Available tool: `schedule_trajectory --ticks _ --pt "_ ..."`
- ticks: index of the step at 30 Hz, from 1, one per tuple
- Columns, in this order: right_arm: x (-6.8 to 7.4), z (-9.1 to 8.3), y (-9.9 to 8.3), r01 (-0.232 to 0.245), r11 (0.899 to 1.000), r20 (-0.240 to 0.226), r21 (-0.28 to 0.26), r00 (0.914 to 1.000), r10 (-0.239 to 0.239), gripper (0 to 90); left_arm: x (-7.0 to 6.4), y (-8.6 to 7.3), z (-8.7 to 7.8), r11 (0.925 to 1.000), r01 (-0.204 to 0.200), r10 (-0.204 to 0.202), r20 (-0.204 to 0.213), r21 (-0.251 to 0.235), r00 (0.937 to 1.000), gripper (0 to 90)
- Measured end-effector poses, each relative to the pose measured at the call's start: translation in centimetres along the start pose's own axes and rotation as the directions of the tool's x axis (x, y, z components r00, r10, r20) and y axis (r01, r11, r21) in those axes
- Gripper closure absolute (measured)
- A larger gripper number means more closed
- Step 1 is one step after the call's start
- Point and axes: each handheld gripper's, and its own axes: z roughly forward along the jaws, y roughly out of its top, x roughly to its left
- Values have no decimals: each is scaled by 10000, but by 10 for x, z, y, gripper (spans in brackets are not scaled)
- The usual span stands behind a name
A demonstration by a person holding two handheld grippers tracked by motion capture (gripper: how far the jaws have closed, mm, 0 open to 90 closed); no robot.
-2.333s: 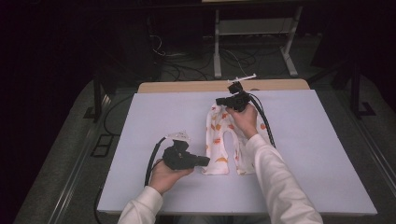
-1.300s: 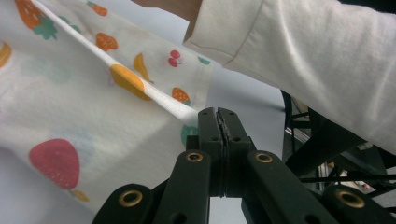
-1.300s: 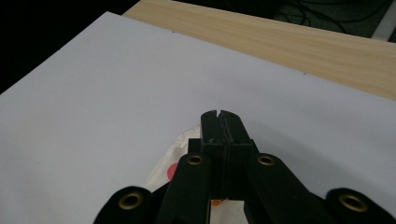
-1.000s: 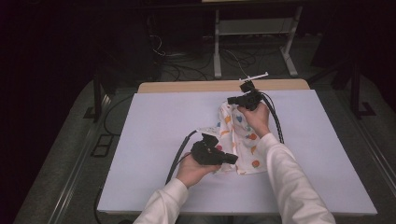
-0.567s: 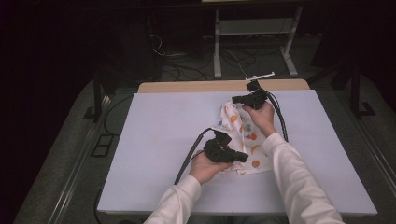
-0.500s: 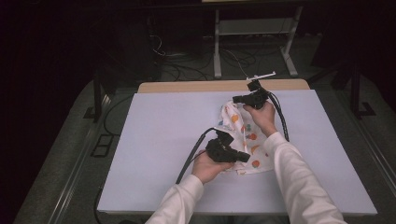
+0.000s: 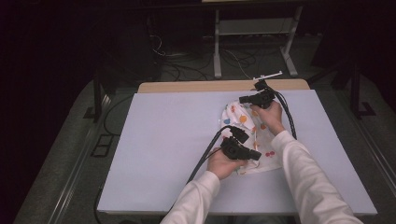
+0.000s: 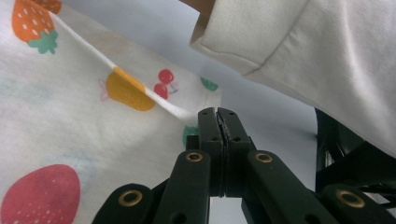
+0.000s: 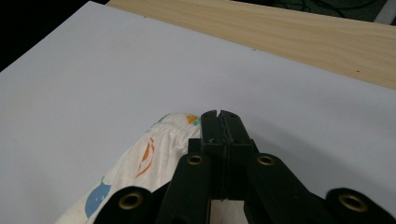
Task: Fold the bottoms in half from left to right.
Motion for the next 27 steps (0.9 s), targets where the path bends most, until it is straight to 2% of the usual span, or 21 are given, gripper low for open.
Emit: schedule_trajectory --ticks 8,15,23,27 --pt "-15 -8 -6 -186 9998 104 5 9998 186 883 -3 11 22 9993 171 -174 80 338 9998 886" --pt "-26 -12 -9 -261 9996 203 74 9995 259 883 2 19 39 9986 386 -390 102 361 9992 887" --pt "-28 -12 -12 -192 9993 499 323 9986 176 883 2 25 57 9975 566 -573 168 434 9982 887" --pt "-28 -15 -12 -142 9994 557 323 9984 124 883 2 25 60 9976 506 -516 205 465 9985 887"
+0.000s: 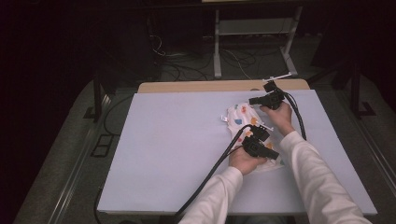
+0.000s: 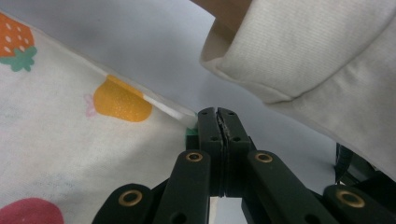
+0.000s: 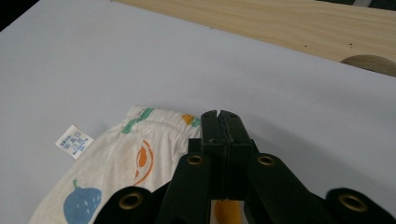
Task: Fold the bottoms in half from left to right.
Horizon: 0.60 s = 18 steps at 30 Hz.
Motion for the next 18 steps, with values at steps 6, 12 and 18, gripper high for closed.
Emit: schedule_trajectory --ticks 6,12,18 --pt "-1 0 -1 -11 10000 53 21 10000 11 883 0 1 5 9999 97 -97 43 -28 9999 887" --pt "-1 -2 -1 33 10000 104 78 9999 -34 883 -1 3 11 9999 116 -116 58 10 9999 887" --pt "-2 -4 -3 73 9999 186 84 9998 -75 883 -2 2 16 9999 130 -130 64 14 9999 887"
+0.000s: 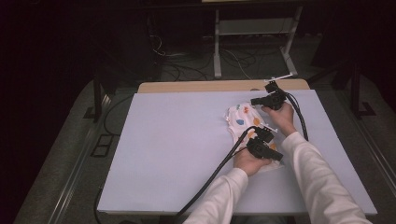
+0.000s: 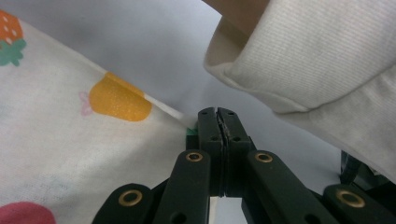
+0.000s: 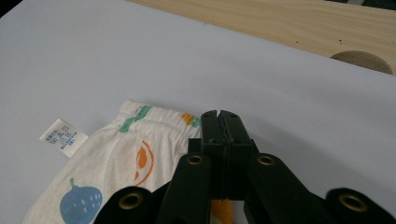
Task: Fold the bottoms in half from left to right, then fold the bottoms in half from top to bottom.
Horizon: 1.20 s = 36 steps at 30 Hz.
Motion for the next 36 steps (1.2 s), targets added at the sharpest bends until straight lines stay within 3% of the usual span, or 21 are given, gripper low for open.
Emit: schedule_trajectory --ticks 6,7,8,10,14,21,24,28,32,36 --pt "-3 -1 -3 -220 9997 -60 -68 9997 220 863 2 0 1 9998 29 -29 -14 -174 10000 876" --pt "-4 -2 -4 -284 9995 -75 -128 9996 283 826 1 0 0 9998 -134 132 -167 -158 9998 864" --pt "-3 -3 -5 -248 9993 197 -284 9995 253 775 0 0 -2 9991 -326 316 -381 -254 9988 831" --pt "-4 -6 -9 -278 9979 -9 -583 9996 278 713 -4 -2 -6 9963 -618 574 -739 -591 9956 742" --pt "-8 -14 -15 -511 9954 115 -807 9986 522 524 -6 -4 -12 9936 -666 613 -604 -908 9963 549" --pt "-9 -31 -18 -690 9907 -127 -1175 9976 679 187 -4 -12 -27 9875 -803 707 -744 -1355 9947 330" --pt "-4 -37 -20 -632 9879 -347 -1416 9977 588 136 -1 -16 -37 9831 -791 681 -715 -1648 9951 273" --pt "1 -37 -21 -294 9936 -160 -1092 9995 278 93 4 -20 -48 9821 -678 502 -1027 -1755 9934 209" --pt "3 -35 -21 -320 9948 -286 -969 9992 293 49 8 -23 -59 9798 -1040 776 -1547 -1708 9849 139" --pt "7 -33 -22 -135 9956 -422 -924 9991 96 23 12 -24 -67 9781 -1312 1028 -1733 -1617 9795 70"
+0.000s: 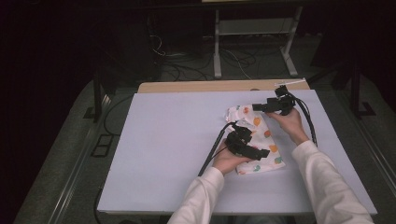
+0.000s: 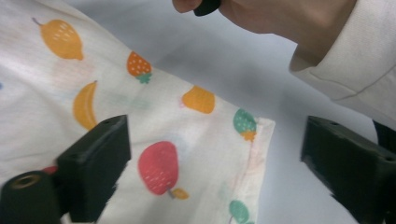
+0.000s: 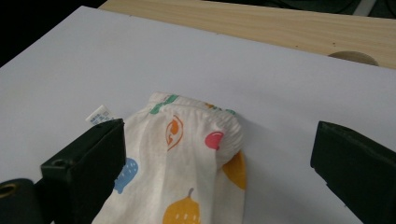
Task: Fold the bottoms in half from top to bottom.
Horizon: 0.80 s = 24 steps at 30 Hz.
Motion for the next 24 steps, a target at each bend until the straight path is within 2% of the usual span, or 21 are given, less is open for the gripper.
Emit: schedule_trajectory --ticks 6,11,14,18,20,24 --pt "6 -1 0 222 9997 -203 -38 9995 -223 0 2 1 -8 9996 -286 287 -217 68 9994 0" --pt "9 -6 0 395 9991 -406 -150 9984 -400 0 1 3 -17 9961 -821 834 -414 314 9957 0" --pt "11 -10 2 537 9984 -464 -161 9974 -544 0 6 5 -23 9953 -949 959 -552 207 9939 0" --pt "14 -14 2 628 9980 -530 -117 9966 -633 0 16 9 -30 9959 -904 906 -687 58 9935 0" --pt "15 -15 2 701 9975 -534 -80 9961 -704 0 20 11 -33 9933 -1157 1159 -888 82 9893 0" --pt "18 -17 1 866 9961 -376 157 9956 -860 0 29 12 -36 9932 -1164 1165 -863 63 9894 0"
